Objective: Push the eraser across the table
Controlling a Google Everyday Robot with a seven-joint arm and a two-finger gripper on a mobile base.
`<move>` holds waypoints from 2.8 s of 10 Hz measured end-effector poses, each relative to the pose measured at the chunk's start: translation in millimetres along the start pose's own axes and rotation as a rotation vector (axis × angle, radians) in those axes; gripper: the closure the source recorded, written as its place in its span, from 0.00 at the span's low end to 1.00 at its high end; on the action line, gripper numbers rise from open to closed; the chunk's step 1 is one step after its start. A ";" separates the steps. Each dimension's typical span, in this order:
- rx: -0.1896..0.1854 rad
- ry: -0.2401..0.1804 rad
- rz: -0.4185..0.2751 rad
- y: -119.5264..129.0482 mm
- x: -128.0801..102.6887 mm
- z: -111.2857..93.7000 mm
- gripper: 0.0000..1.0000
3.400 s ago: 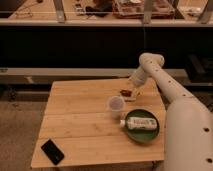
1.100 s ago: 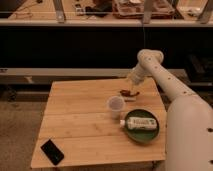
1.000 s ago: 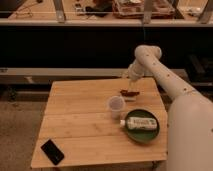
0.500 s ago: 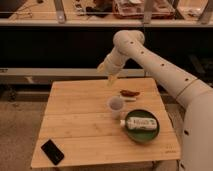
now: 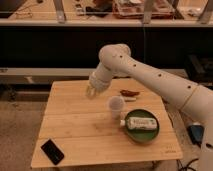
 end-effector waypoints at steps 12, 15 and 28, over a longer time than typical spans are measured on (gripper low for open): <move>-0.066 -0.268 -0.593 -24.4 -257.7 114.8 0.69; -0.126 -0.212 -0.717 -35.0 -267.8 161.7 0.69; -0.375 -0.301 -0.563 3.1 -274.6 273.8 0.69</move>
